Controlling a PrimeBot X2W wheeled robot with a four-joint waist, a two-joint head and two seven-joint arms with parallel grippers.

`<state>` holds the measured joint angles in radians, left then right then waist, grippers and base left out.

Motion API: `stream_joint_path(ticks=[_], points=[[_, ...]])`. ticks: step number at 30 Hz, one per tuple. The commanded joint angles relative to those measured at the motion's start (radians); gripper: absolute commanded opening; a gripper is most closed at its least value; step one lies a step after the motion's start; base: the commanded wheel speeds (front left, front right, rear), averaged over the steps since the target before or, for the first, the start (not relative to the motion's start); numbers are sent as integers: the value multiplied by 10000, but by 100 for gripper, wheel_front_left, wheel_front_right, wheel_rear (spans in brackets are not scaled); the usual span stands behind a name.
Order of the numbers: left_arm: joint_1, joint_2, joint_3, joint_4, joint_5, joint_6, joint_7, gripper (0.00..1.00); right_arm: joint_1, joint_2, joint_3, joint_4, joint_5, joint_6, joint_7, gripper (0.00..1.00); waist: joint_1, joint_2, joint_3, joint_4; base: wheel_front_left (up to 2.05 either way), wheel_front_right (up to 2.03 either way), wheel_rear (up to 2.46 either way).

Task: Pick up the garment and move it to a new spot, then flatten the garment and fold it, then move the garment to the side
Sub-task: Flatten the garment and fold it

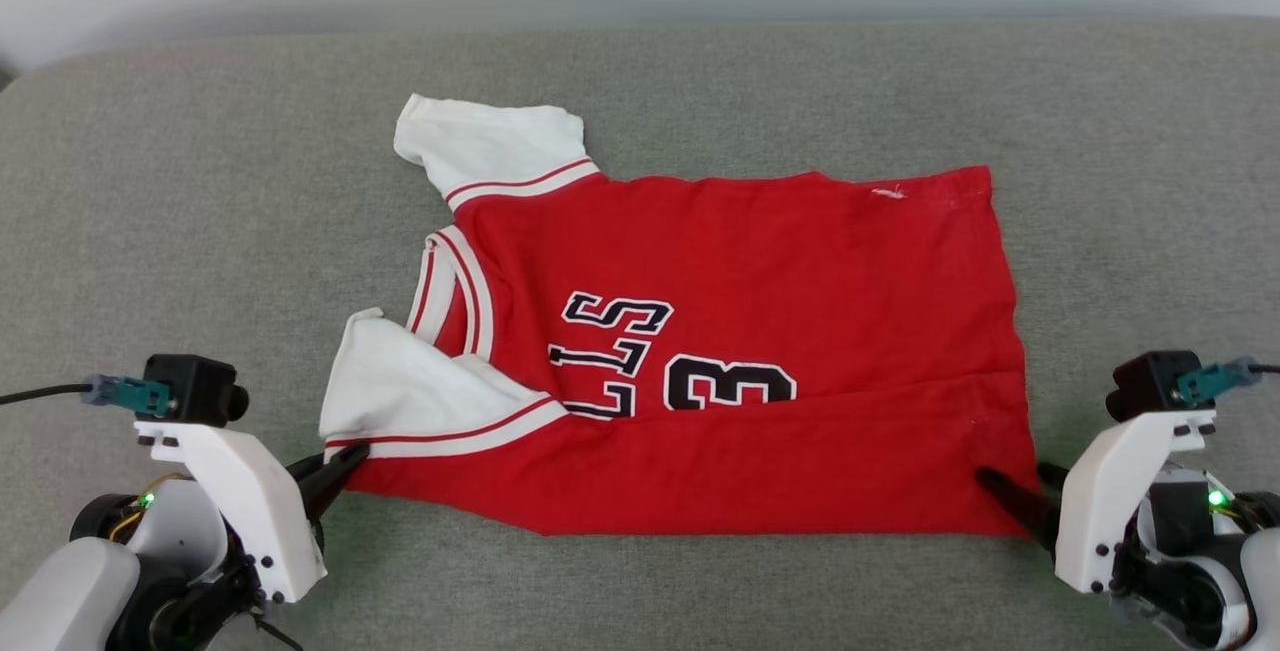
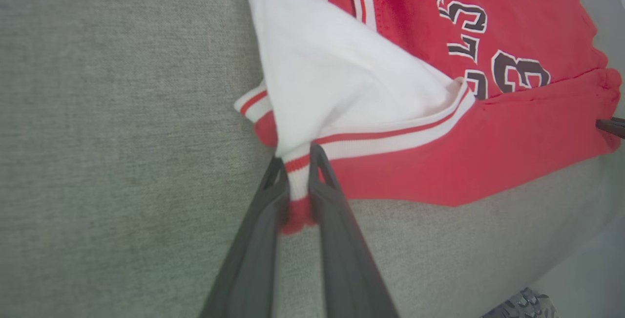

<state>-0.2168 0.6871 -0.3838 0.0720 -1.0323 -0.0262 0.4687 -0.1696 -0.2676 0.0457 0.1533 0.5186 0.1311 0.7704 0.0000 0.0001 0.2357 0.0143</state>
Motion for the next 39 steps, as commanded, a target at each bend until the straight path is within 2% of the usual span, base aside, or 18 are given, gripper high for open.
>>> stream_joint_path(ticks=[1, 2, 3, 4, 6, 13, 20, 27, 33, 38, 39], points=[[-121, -47, -41, -29, 66, 31, -24, 0, -82, 111, 151, 271, 106, -6, 121, 100, 0, -1, 172, 126, 0, 0, 0], [-122, -67, -74, -41, 93, 41, -33, 0, -95, 163, 276, 483, 197, -6, 241, 100, 0, -1, 197, 147, 0, 0, 0], [-125, -109, -105, -48, 80, 53, -32, 0, -109, 241, 385, 661, 301, -5, 325, 91, 0, -1, 219, 165, 0, 0, 0], [-115, -141, -128, -37, 83, 54, -23, 0, -104, 291, 481, 810, 368, -3, 430, 44, 0, -1, 236, 178, 0, 0, 0], [-67, -193, -146, -2, 79, 59, -56, 0, -164, 328, 637, 1002, 491, 0, 517, 0, 0, -1, 244, 175, 0, 0, 0], [178, -259, -176, 159, 3, 74, -179, 0, -441, -153, 786, 862, 644, 5, 147, 0, 0, -1, -165, 95, 0, 0, 0], [718, -300, -221, 114, -99, 183, -261, 0, -346, -560, 1223, 588, 860, -4, -31, 0, 0, -1, -1326, -1, 0, 0, 0], [1802, -126, -147, -289, -205, 695, -377, 0, 254, -838, 1548, 292, 1126, -6, -43, 0, 0, -1, -2421, -55, 0, 0, 0], [2755, 104, -217, -814, -311, 1088, -234, 0, 927, -987, 1287, 154, 1240, -6, 83, 0, 0, -1, -2723, 7, 0, 0, 0], [2645, -266, -435, -637, -141, 1109, -422, 0, 1466, -791, 959, 483, 1113, -6, -175, 0, 0, -1, -2719, 98, 0, 0, 0], [2565, -403, -477, -496, -161, 1049, -490, 33, 1542, -733, 867, 578, 1049, -6, -338, 42, 0, -1, -2697, 116, 0, 0, 0]])
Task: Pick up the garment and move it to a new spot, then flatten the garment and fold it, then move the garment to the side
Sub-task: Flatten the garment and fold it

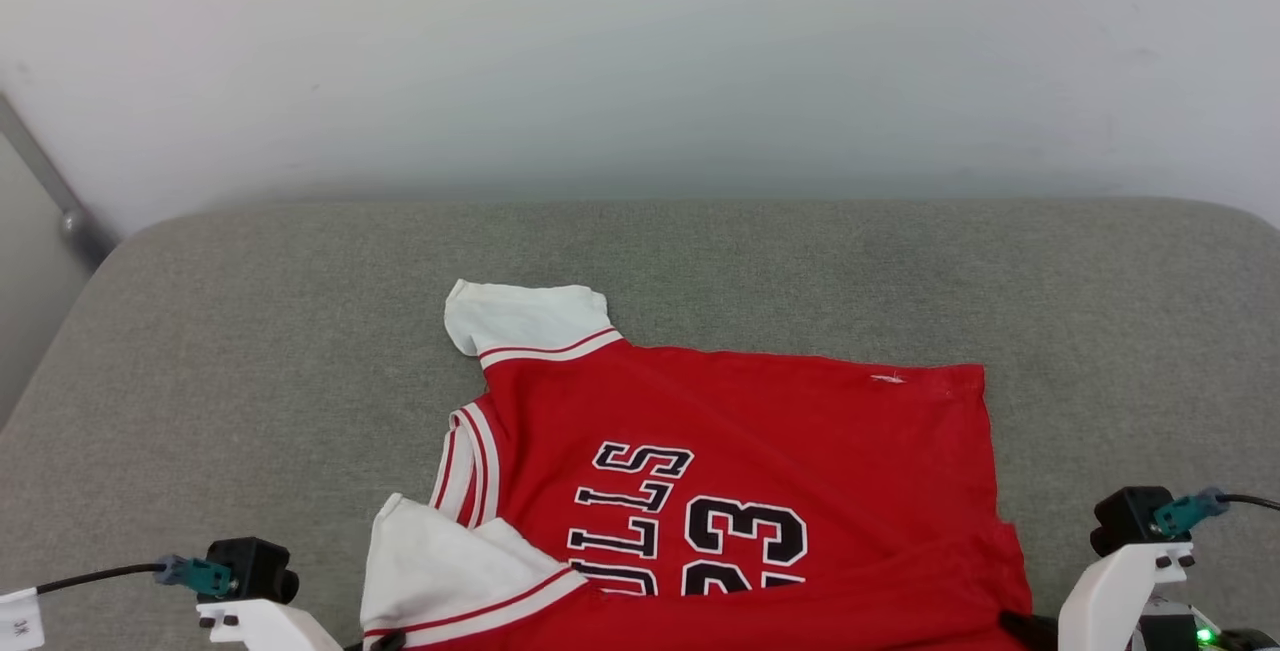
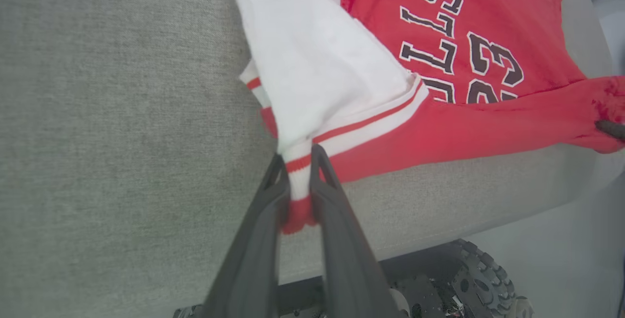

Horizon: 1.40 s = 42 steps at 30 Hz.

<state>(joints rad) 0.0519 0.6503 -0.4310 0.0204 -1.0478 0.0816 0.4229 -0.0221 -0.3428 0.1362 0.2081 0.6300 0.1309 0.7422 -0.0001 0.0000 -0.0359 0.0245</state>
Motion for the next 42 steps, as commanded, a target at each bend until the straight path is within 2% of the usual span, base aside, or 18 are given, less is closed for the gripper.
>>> stream_joint_path(ticks=[1, 2, 7, 14, 18, 24, 27, 31, 36, 37, 39, 42], points=[[-208, -125, -76, 167, 44, -75, -56, 57, 142, 79, -91, 88, -134, -4, -242, 89, 1, 0, 37, 23, 0, 0, 0], [-324, -186, -106, 291, 135, -96, -134, 100, 208, 147, -111, 115, -189, -4, -428, 100, 1, 0, 67, 5, 0, 0, 0], [-770, -536, 88, 808, 526, 58, -983, 100, 332, 357, -270, -248, -927, -4, -2135, 100, 1, 0, 168, -240, 0, 0, 0], [-1408, -656, 575, 971, 1335, 519, -2441, 100, 252, 1094, -967, -1095, -2375, -4, -4882, 100, 1, 0, 264, -826, 0, 0, 0], [-2006, -710, 820, 949, 1820, 769, -3184, 100, -16, 1474, -1159, -1708, -3056, -3, -5799, 100, 1, 0, 638, -1206, 0, 0, 0], [-3677, -504, 1217, 1097, 2145, 690, -3513, 100, -613, 1998, -1303, -2715, -3570, -4, -6413, 100, 1, 0, 2117, -1709, 0, 0, 0], [-4664, -336, 1351, 1255, 2152, 498, -3302, 100, -1016, 2220, -1424, -3091, -3680, -4, -6624, 100, 1, 0, 3016, -1938, 0, 0, 0], [-6008, -35, 1432, 1667, 1788, -8, -2530, 100, -1493, 2478, -1472, -3444, -3814, -4, -6817, 100, 1, 0, 4097, -2176, 0, 0, 0], [-7322, 598, 1205, 2467, 1106, -753, -499, 100, -1808, 2710, -1378, -3477, -3889, -4, -6896, 100, 1, 0, 5026, -2511, 0, 0, 0], [-7322, 598, 1205, 2467, 1106, -753, -499, 100, -1808, 2710, -1378, -3477, -3889, -4, -6896, 100, 1, 0, 5026, -2511, 0, 0, 0], [-7708, 866, 1057, 2791, 973, -877, 357, 100, -1871, 2763, -1323, -3356, -3822, -4, -6910, 100, 1, 0, 5313, -2626, 0, 0, 0], [-8124, 1402, 931, 3242, 848, -814, 1579, 100, -1939, 2834, -1177, -3113, -3712, -4, -7031, 100, 1, 0, 5649, -2839, 0, 0, 0]])
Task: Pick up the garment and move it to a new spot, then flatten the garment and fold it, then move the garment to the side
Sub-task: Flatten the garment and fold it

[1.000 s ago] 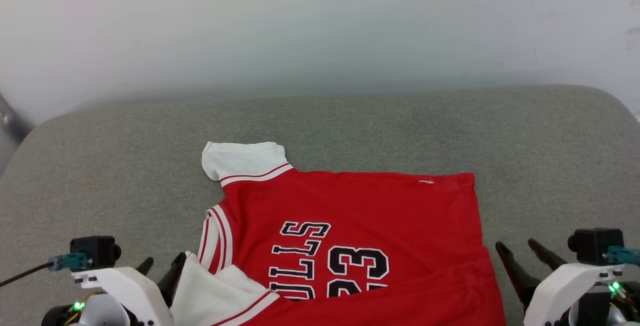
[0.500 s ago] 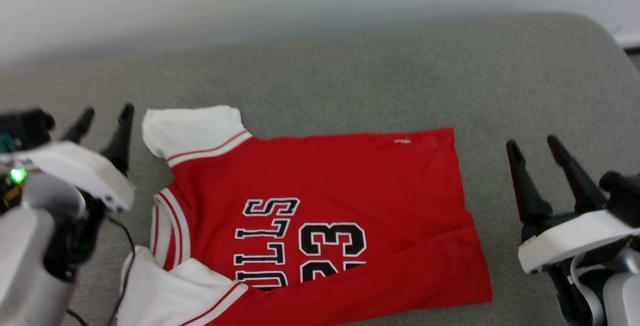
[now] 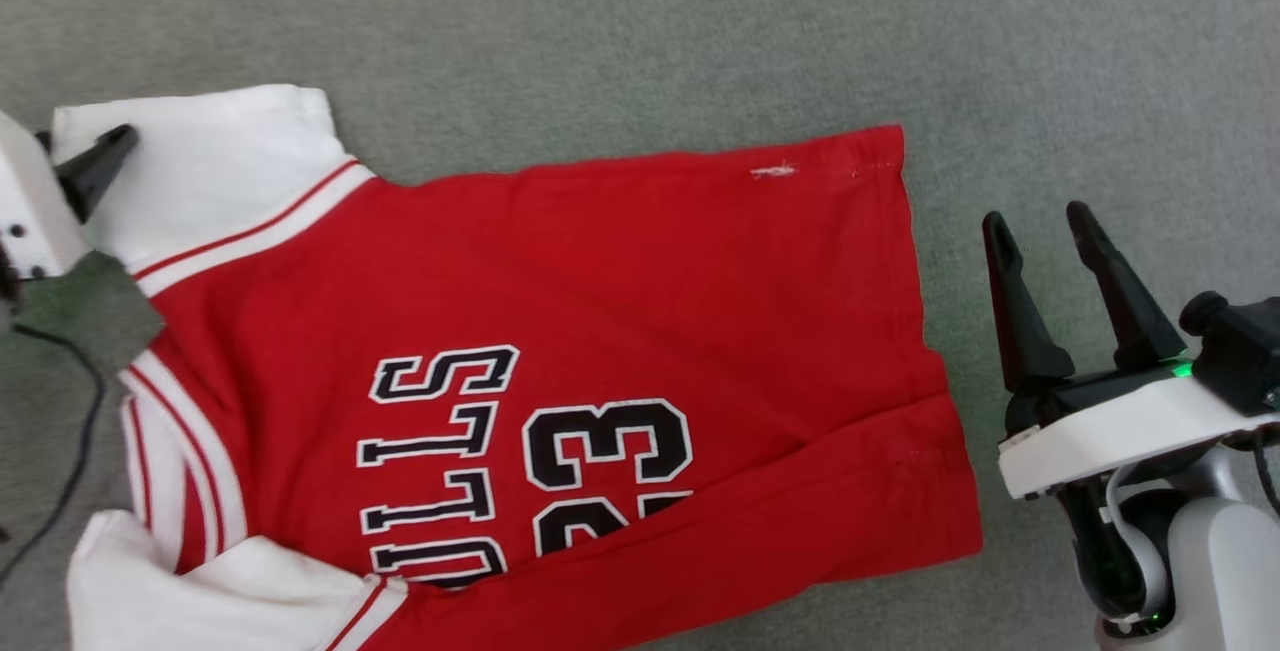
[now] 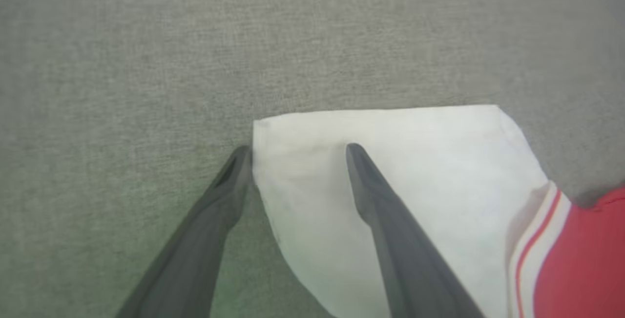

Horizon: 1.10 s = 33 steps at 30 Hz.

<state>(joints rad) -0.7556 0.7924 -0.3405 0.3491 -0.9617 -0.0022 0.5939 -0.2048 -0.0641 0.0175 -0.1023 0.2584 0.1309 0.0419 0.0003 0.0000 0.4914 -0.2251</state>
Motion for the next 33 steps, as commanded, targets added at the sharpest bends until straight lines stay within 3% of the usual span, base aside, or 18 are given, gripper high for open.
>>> stream_joint_path(ticks=[1, 7, 8, 10, 18, 27, 33], points=[[-144, 152, -31, 84, -18, 37, 258, 100, -141, 69, 46, 54, 47, -4, -102, 100, -3, 0, 456, -402, 0, 0, 0], [-22, 495, -467, 510, -537, 247, 2450, 100, -283, 139, 252, 506, 340, -3, -247, 100, -3, 0, 749, -626, 0, 0, 0], [3, 443, -540, 479, -626, 278, 2711, 52, -302, 130, 254, 551, 384, -4, -263, 100, -3, 0, 769, -637, 0, 0, 0], [10, 360, -664, 368, -659, 330, 2917, 0, -370, 137, 321, 639, 471, -4, -221, 100, -3, 0, 793, -647, 0, 0, 0], [-294, 182, -667, 210, -324, 379, 2289, 0, -1377, -332, 630, 1174, 1275, -4, 916, 100, -3, 0, 385, -438, 0, 0, 0], [-1445, -423, -728, -383, 136, 45, 1347, 0, -3384, -1568, 1025, 2723, 2499, -3, 4611, 100, -3, 0, 241, 769, 0, 0, 0], [-1832, -728, -790, -813, 308, -150, 853, 0, -4317, -1904, 1226, 3698, 2612, -4, 6587, 100, -3, 0, 616, 1430, 0, 0, 0]])
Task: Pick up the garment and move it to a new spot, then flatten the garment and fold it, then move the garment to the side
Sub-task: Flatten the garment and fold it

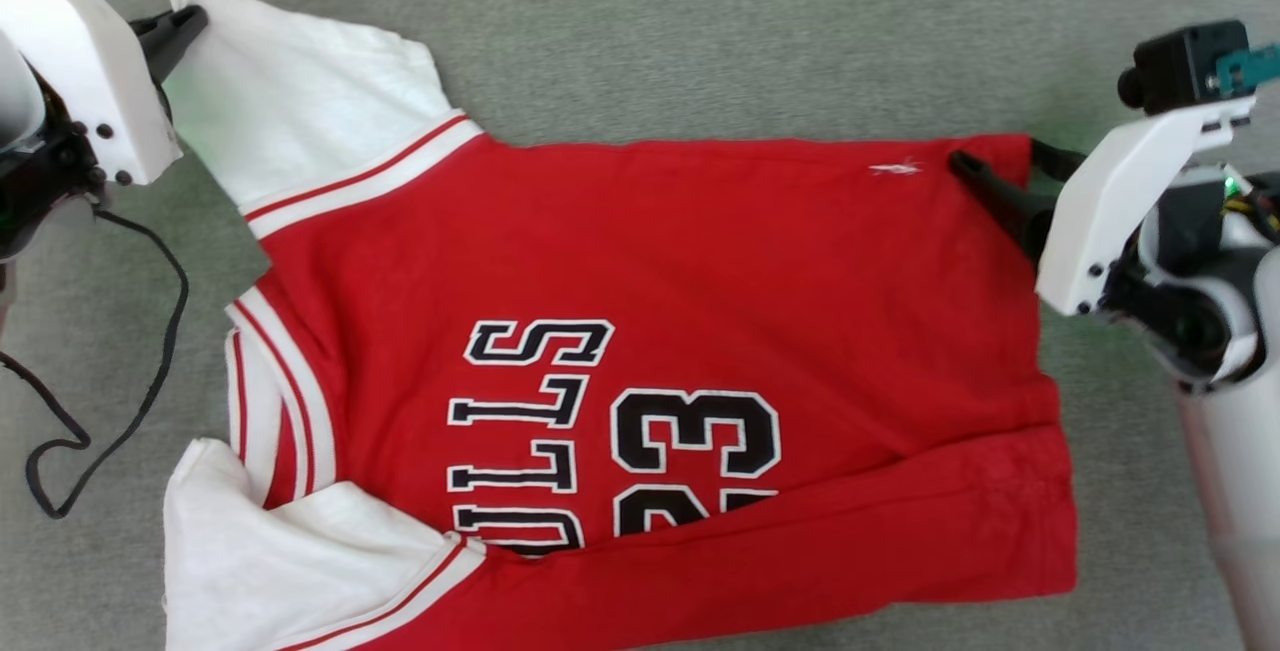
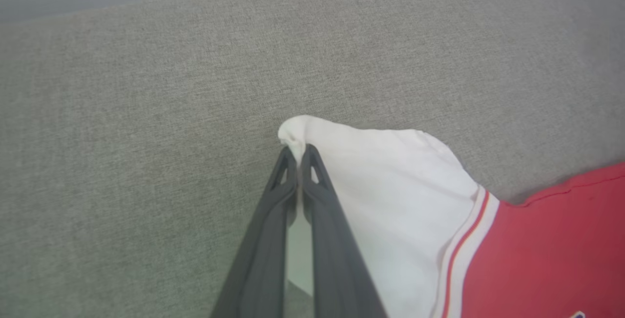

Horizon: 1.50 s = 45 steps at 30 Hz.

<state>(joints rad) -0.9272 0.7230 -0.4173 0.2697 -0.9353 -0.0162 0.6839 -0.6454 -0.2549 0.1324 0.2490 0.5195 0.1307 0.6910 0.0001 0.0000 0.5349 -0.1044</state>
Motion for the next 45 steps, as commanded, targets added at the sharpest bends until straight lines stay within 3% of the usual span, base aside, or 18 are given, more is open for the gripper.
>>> stream_joint_path(ticks=[1, 4, 5, 6, 8, 9, 16, 22, 23, 29, 34, 40, 41, 42, 43, 44, 45], points=[[-132, -68, -24, -26, 62, -39, -122, 0, 67, 24, 155, 418, -2, -2, 501, 100, -1, 0, 212, 296, 0, 0, 0], [-27, -119, -20, 4, 70, -130, -349, 0, 131, 104, 388, 941, 70, -1, 1627, 100, -1, 0, 236, 462, 0, 0, 0], [21, -145, -36, 18, 70, -163, -404, 0, 138, 135, 423, 993, 62, -1, 1839, 60, -1, 0, 232, 500, 0, 0, 0], [67, -181, -56, 40, 77, -175, -473, 0, 144, 163, 428, 1068, 71, -1, 2076, 40, -1, 0, 210, 534, 0, 0, 0], [134, -228, -73, 97, 64, -232, -570, 0, 136, 169, 395, 1060, 82, 1, 2282, 9, -1, 0, 132, 590, 0, 0, 0], [174, -249, -84, 137, 77, -246, -624, 0, 123, 154, 371, 1020, 83, 1, 2354, 0, -1, 0, 73, 610, 0, 0, 0], [592, -431, -51, 329, 37, -345, -1241, 0, -78, -487, -158, -88, -428, -2, 1425, 0, -1, 0, -781, 747, 0, 0, 0], [1663, -380, 326, 117, -217, -275, -2147, 0, 823, -691, -800, -997, -664, -4, 739, 0, -1, 0, -1907, 864, 0, 0, 0], [2596, -248, 572, -204, -388, -80, -2588, 0, 1517, -691, -1122, -1353, -709, -4, 593, 0, -1, 0, -2516, 915, 0, 0, 0], [5261, 123, 1035, -1258, -829, 557, -3244, 0, 3361, -480, -1603, -1716, -556, -8, 378, 0, -1, 0, -3508, 1001, 0, 0, 0], [7551, 63, 1213, -1998, -1185, 1198, -3668, 0, 4912, -348, -1825, -1669, -425, -8, 141, 0, -1, 0, -4032, 1176, 0, 0, 0], [9588, -367, 1002, -2235, -1735, 1495, -3788, 0, 6028, -27, -1923, -1245, -258, -8, -594, 0, -1, 0, -4163, 1211, 0, 0, 0], [9734, -487, 933, -2216, -1786, 1496, -3809, 0, 6154, -44, -1858, -1154, -297, -7, -747, 11, -1, 0, -4168, 1212, 0, 0, 0], [9858, -650, 846, -2217, -1884, 1446, -3818, 4, 6251, 43, -1840, -1016, -243, -7, -882, 42, -1, 0, -4174, 1204, 0, 0, 0], [9949, -722, 794, -2192, -1882, 1413, -3865, 33, 6331, 57, -1822, -909, -269, -7, -1027, 98, -1, 0, -4172, 1200, 0, 0, 0], [9949, -722, 794, -2192, -1882, 1413, -3865, 33, 6331, 57, -1822, -909, -269, -7, -1027, 98, -1, 0, -4172, 1200, 0, 0, 0], [9975, -884, 656, -2080, -1772, 1414, -3970, 100, 6447, 108, -1761, -735, -258, -7, -1328, 100, -1, 0, -4165, 1215, 0, 0, 0]])
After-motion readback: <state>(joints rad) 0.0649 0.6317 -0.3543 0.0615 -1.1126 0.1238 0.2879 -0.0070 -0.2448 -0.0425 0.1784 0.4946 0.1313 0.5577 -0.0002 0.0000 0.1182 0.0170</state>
